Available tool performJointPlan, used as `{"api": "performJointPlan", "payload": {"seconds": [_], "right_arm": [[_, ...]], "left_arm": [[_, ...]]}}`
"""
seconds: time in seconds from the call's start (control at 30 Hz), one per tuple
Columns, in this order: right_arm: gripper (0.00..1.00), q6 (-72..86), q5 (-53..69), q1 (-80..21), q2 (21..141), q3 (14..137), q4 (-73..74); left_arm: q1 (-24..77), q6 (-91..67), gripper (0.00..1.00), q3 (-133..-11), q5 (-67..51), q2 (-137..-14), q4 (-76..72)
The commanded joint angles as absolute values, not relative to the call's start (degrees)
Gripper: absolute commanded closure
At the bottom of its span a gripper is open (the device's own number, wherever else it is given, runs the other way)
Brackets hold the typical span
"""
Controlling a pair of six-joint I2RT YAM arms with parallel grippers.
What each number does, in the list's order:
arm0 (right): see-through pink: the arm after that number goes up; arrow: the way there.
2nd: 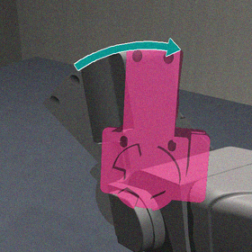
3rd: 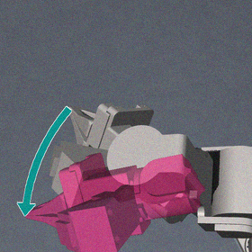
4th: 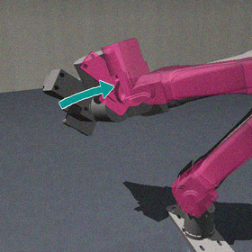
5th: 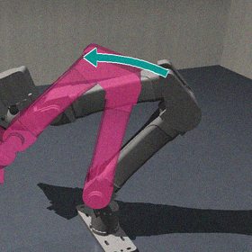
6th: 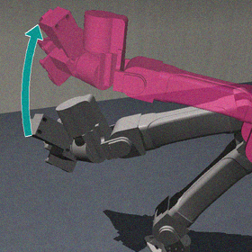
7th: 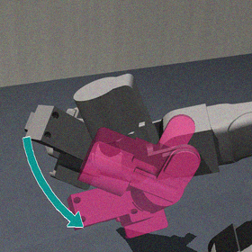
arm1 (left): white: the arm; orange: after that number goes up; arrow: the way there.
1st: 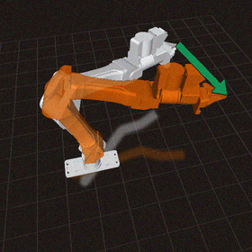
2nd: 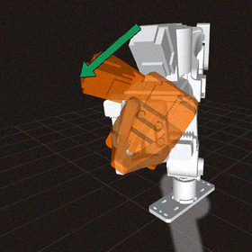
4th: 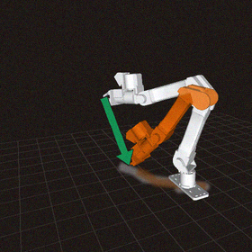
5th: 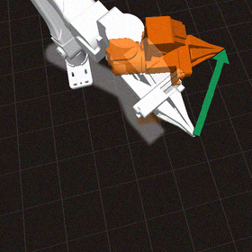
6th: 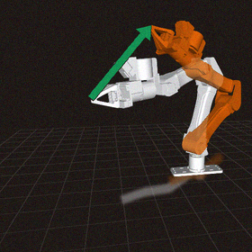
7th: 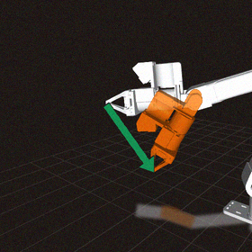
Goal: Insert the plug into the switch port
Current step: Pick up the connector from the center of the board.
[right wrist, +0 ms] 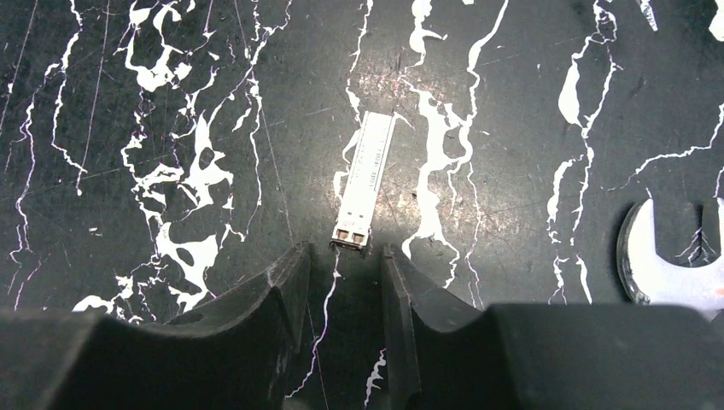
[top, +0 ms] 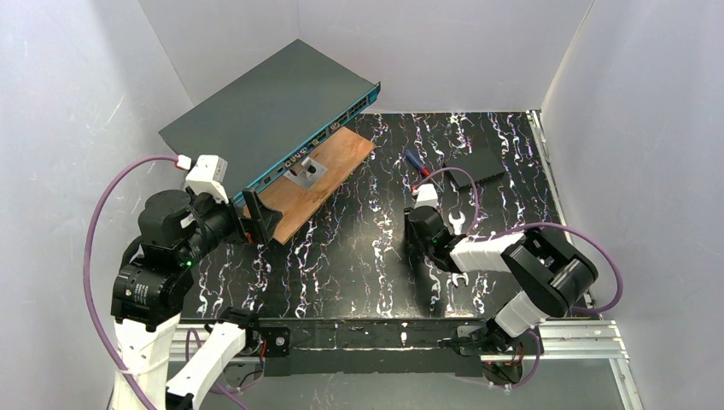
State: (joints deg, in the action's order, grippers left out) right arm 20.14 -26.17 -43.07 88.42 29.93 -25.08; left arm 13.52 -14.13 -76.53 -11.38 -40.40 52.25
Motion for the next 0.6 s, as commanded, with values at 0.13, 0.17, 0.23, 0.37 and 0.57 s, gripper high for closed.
{"api": "performJointPlan", "payload": {"seconds": [0.13,0.17,0.23,0.37,0.57], "right_arm": [[0.59,20.0,-31.9,-45.1,92.3,29.2,-28.6],[0.6,19.9,-32.4,-45.3,92.6,29.4,-28.8],[0.61,19.9,-33.3,-45.6,93.4,29.7,-28.8],[0.63,20.3,-35.0,-45.9,94.9,30.2,-29.0],[0.75,21.1,-35.8,-45.9,96.2,30.5,-29.2]], "left_arm": [[13.8,-14.3,0.02,-76.2,-11.2,-40.0,51.5],[13.8,-14.3,0.02,-76.3,-11.1,-39.9,51.5],[13.8,-14.4,0.02,-76.3,-10.9,-39.8,51.6],[13.8,-14.4,0.02,-76.4,-10.3,-39.7,51.7],[13.8,-14.5,0.02,-76.4,-9.6,-39.5,51.9]]}}
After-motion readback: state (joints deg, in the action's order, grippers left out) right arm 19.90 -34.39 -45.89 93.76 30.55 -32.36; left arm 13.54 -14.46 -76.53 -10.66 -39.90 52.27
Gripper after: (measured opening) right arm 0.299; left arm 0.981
